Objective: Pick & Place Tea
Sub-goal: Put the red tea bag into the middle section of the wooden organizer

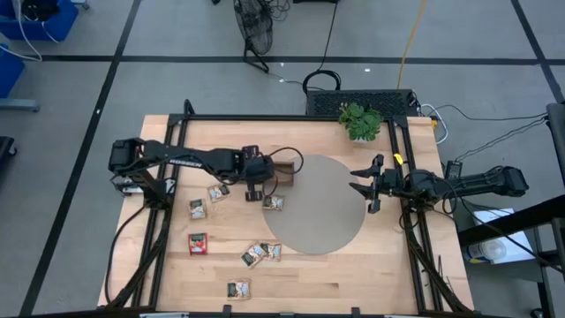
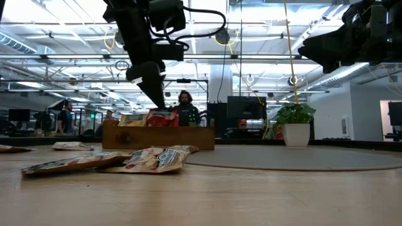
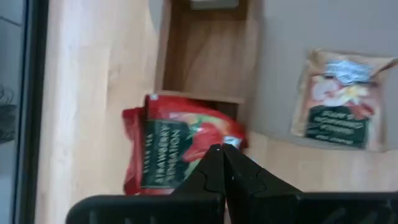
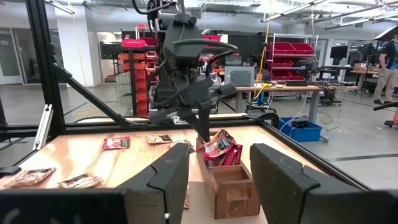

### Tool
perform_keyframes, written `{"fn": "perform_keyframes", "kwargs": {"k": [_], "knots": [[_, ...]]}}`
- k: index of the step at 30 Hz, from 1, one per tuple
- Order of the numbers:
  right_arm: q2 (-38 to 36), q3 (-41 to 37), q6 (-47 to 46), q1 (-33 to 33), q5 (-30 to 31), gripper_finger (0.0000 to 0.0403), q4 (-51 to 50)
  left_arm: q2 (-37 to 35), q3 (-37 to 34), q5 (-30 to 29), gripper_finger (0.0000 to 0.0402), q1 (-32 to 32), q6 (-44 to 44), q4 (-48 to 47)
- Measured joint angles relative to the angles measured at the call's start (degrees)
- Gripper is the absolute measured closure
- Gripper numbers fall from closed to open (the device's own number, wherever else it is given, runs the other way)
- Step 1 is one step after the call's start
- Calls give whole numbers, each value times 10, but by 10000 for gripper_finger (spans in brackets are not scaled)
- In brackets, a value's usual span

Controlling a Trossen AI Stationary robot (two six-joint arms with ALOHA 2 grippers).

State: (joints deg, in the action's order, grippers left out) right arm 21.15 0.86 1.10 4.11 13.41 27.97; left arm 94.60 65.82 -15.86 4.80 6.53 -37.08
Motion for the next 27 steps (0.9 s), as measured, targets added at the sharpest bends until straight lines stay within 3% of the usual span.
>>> {"fn": "perform_keyframes", "kwargs": {"k": [11, 27], "knots": [[0, 0, 0, 0, 0, 248, 0, 24, -1, 34, 401, -6, -24, -14], [1, 0, 0, 0, 0, 248, 0, 76, 0, 3, 400, 16, -9, 9]]}}
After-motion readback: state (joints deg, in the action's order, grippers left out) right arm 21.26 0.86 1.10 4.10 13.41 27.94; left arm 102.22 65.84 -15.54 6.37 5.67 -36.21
